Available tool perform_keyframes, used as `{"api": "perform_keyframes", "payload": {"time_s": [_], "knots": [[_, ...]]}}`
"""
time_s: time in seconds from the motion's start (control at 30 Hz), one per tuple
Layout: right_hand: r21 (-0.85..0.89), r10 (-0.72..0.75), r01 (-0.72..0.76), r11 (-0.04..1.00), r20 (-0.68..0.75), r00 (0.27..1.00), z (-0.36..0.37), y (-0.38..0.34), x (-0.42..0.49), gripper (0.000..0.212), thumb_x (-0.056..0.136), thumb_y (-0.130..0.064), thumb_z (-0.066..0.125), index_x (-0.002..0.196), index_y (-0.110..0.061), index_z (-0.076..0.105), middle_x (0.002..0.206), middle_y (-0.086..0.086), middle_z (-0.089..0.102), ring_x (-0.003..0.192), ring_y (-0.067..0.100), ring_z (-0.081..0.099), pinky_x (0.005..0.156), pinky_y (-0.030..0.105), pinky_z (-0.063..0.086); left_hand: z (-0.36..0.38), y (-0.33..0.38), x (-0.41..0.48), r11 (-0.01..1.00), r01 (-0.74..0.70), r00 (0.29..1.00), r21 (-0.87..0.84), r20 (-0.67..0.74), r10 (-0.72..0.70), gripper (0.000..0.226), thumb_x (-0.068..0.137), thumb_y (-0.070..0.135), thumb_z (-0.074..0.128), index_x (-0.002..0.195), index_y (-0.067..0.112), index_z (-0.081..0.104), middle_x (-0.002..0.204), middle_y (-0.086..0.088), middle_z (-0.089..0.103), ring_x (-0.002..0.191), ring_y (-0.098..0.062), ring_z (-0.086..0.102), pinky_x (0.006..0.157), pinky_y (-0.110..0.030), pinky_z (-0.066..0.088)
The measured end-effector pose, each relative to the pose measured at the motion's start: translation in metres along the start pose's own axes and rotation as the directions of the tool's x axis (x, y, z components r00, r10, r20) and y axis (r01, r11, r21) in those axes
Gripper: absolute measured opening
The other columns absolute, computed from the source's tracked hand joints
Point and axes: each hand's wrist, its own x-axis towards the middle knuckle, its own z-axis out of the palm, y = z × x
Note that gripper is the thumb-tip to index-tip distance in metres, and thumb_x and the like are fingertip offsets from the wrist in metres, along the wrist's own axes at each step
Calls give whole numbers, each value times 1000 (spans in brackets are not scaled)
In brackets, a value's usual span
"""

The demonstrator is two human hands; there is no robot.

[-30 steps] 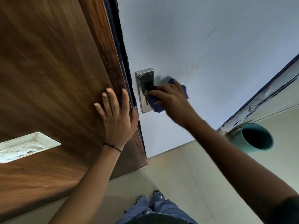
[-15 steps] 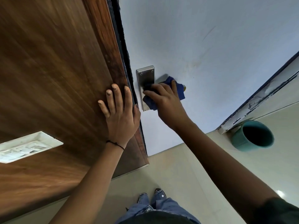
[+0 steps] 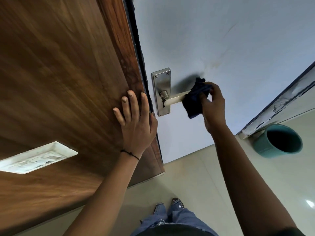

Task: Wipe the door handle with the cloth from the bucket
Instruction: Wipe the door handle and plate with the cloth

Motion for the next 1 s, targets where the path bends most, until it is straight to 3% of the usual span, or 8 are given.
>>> {"api": "perform_keyframes", "payload": {"time_s": [0.07,0.2,0.4,0.53,0.63,0.8,0.9,1.0], "knots": [[341,203,-186,921,-14,979,11,4,-6,31,93,-3,51,120,-17,52,129,13,58,116,29,59,91,51,53,0,0,0,1000,-2,1000,-1,-1,2,89,89,32,49,150,14,-12,154,-8,-31,143,-22,-27,115,-44,-17],[733,395,-347,585,116,911,33,8,-18,32,97,-4,46,124,-21,47,116,15,61,96,29,63,87,52,51,0,-1,-1,1000,-16,1000,-25,0,16,81,92,36,40,150,14,-13,154,-7,-32,143,-21,-28,114,-43,-19],[740,375,-517,431,374,848,54,22,-39,41,93,-9,51,133,-19,44,135,15,53,109,31,59,74,47,59,-2,-1,0,997,-17,1000,-79,9,18,70,96,41,25,149,16,-12,155,-7,-30,143,-19,-28,114,-42,-20],[748,357,-466,473,322,877,19,15,-14,48,54,-12,78,97,-24,61,113,9,55,97,26,53,77,43,52,-1,-3,-1,995,-53,998,-81,11,54,67,97,46,16,150,16,-12,155,-7,-30,143,-19,-28,114,-42,-20],[739,377,-358,570,152,914,-10,12,3,24,87,-17,59,110,-21,58,121,13,57,103,30,55,65,43,59,-1,-3,-1,997,-47,999,-64,12,48,68,97,48,15,149,16,-13,155,-8,-30,143,-19,-28,114,-43,-19],[621,334,-438,650,284,899,32,18,-19,46,73,-35,75,113,-30,52,122,3,62,112,18,60,94,46,50,0,-3,-4,997,-45,999,-68,13,46,69,97,49,16,149,15,-13,155,-12,-28,143,-19,-28,114,-42,-19],[765,349,-518,384,399,848,64,29,-43,46,96,-7,44,141,-17,38,136,12,55,127,30,52,99,51,46,-2,-4,-3,995,-62,998,-82,23,64,68,97,50,15,149,16,-13,156,-13,-24,143,-18,-28,114,-42,-19],[773,369,-561,297,449,814,75,26,-53,52,97,-5,39,148,-9,29,151,19,36,136,35,40,105,46,42,-4,-3,-1,993,-61,997,-101,41,66,68,96,52,12,149,18,-14,154,-18,-12,143,-17,-28,114,-41,-19]]}}
